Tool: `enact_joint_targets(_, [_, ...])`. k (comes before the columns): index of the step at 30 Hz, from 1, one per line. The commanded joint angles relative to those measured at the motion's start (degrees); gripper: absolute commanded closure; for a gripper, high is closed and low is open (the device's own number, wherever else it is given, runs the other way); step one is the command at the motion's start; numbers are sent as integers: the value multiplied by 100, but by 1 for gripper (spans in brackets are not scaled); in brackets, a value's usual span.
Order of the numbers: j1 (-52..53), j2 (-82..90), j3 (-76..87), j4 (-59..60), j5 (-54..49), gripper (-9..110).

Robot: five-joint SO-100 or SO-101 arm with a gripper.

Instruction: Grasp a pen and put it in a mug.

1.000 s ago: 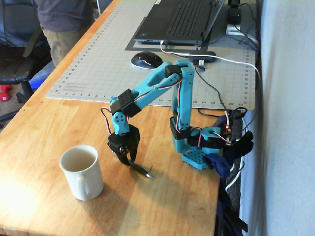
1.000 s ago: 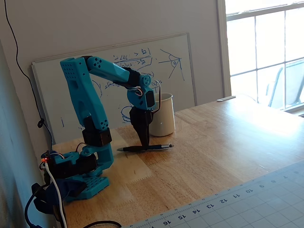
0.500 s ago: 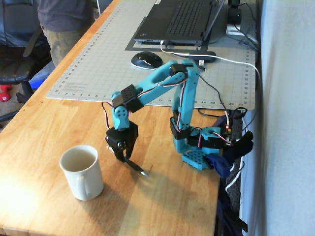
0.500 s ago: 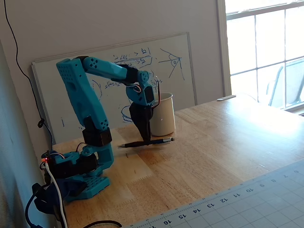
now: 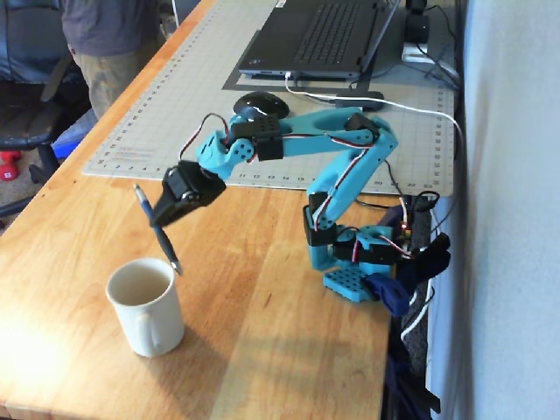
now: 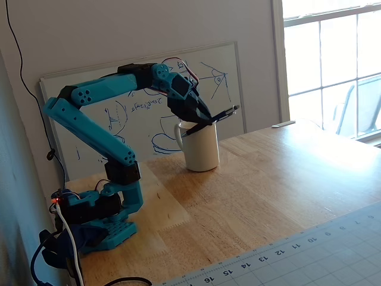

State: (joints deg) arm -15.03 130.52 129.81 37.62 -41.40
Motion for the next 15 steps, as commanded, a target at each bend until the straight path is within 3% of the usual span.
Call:
enact_joint_targets(1, [62, 562, -246, -650, -334, 101])
enact_joint_targets(15, [-53, 650, -255, -1934, -5757, 101])
